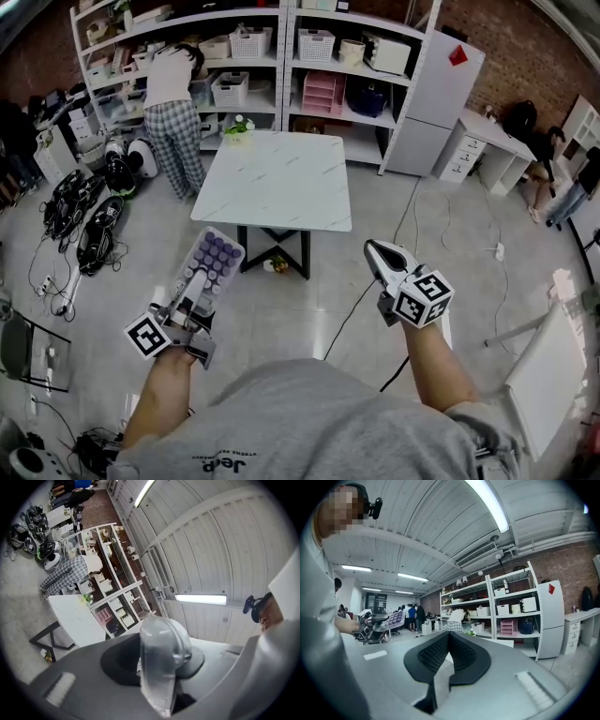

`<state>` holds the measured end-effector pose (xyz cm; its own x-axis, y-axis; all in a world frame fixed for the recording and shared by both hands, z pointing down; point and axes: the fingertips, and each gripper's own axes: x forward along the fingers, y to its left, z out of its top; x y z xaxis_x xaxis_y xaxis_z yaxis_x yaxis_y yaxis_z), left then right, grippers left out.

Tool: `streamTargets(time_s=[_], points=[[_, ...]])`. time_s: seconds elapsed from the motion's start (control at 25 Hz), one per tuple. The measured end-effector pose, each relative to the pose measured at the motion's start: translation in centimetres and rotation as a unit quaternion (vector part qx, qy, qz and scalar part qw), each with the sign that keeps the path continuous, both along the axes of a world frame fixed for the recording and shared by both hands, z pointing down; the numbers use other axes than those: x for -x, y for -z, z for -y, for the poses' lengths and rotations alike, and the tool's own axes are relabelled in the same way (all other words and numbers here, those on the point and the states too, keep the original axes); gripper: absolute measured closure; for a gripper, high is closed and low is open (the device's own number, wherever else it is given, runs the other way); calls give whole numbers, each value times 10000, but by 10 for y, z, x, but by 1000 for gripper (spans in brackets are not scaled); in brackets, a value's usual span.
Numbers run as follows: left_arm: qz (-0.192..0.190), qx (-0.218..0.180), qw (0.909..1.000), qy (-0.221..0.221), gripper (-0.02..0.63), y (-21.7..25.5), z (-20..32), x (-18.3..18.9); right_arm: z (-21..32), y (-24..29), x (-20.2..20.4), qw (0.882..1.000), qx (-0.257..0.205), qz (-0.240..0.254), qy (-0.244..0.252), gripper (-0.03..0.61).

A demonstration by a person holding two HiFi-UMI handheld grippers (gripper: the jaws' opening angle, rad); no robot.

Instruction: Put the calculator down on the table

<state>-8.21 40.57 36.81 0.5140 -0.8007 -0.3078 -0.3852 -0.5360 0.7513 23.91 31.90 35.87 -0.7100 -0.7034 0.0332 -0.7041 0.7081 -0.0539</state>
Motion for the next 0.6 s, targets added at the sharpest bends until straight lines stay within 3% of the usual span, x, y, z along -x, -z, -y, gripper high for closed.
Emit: streamTargets(time_s=[0.6], points=[[-101,127,9997,177,460,-4,9,-78,17,0,-62,9996,-20,65,292,575]])
